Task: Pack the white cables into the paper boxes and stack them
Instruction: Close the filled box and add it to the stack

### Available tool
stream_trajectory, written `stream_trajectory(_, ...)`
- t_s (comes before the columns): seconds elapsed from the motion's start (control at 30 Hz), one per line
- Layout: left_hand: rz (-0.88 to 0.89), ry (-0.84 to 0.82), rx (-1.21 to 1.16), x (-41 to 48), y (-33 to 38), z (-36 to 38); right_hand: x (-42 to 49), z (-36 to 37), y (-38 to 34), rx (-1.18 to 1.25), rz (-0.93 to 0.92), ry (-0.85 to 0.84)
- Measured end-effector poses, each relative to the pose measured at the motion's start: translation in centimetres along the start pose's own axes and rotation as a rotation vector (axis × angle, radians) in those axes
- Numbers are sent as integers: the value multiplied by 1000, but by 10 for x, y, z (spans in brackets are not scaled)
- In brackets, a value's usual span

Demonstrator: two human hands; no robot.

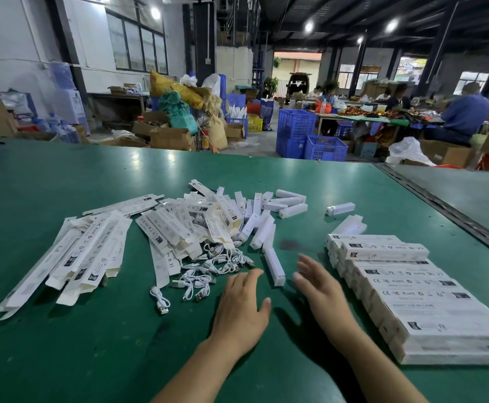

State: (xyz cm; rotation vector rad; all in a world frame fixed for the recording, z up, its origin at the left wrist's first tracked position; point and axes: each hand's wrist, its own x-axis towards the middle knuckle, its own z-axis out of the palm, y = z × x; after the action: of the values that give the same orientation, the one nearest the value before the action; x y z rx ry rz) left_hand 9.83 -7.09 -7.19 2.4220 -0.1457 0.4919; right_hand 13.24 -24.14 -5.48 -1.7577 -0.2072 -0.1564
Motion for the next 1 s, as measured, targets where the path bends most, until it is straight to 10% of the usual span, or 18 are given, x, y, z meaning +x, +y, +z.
stream_trajectory(0.23,-102,-21,-343,0,9,-6,-5,21,10,-930,-221,-261)
stream_trajectory(0.4,-676,-39,-1815,11,14,-35,-10,17,10,-927,-268,-198)
stream_trajectory(0.5,-696,23,-2102,11,7,-44,-13,16,3,-785,-286,-107)
stream_trajectory(0.67,-696,99,-2096,13,3,-43,-15,17,-5,-605,-311,109)
stream_trajectory(0.83,-460,198,-971,11,9,-25,-21,16,-12,-80,-203,154)
stream_trajectory(1.0,-481,23,-1389,6,20,-23,-28,17,-17,-12,-292,92)
